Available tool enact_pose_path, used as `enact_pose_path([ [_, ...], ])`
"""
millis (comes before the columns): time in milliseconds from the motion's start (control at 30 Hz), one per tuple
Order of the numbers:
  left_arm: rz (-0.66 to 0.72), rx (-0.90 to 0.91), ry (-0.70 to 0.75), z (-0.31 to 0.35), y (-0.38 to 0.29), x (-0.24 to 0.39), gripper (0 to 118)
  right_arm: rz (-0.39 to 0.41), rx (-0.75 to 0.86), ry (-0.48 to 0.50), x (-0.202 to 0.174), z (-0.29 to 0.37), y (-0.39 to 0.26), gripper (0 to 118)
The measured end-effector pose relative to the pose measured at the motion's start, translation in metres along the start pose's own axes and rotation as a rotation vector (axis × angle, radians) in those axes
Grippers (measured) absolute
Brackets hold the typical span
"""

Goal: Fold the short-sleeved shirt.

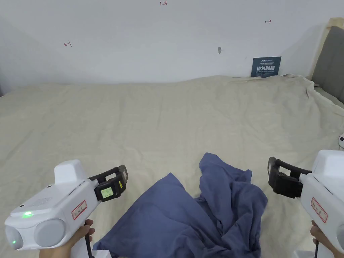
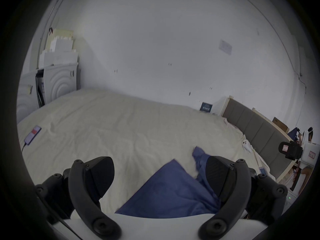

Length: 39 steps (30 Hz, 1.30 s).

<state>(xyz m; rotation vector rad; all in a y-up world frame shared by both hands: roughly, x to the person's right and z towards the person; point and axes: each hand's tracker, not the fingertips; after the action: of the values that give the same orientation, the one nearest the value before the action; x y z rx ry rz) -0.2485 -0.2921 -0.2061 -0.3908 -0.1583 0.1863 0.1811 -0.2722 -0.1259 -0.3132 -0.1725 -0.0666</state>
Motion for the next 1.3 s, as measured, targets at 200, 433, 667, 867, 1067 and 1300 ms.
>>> enact_pose_path([
  [200,-0.098,0.060,-0.002,0.010,0.001,0.025,36,0.035,0.082,-0.014,-0.003,0.020,0.008,20],
  [433,-0.076,0.040,-0.106,0.011,0.001,0.030,0,0.038,0.147,0.002,0.001,0.030,0.009,0],
  [667,-0.102,-0.002,-0.106,0.002,0.000,0.031,0,0.036,0.141,0.004,0.005,0.028,0.011,0],
  [867,-0.123,-0.039,-0.104,-0.010,0.002,0.030,0,0.038,0.136,0.008,0.007,0.021,0.012,0],
  [1067,-0.127,-0.115,-0.125,-0.042,0.007,0.034,4,0.037,0.121,0.008,0.009,0.007,0.012,0],
  [1300,-0.118,-0.321,-0.152,-0.134,0.003,0.044,96,0.038,0.082,0.007,0.014,-0.018,0.007,0],
])
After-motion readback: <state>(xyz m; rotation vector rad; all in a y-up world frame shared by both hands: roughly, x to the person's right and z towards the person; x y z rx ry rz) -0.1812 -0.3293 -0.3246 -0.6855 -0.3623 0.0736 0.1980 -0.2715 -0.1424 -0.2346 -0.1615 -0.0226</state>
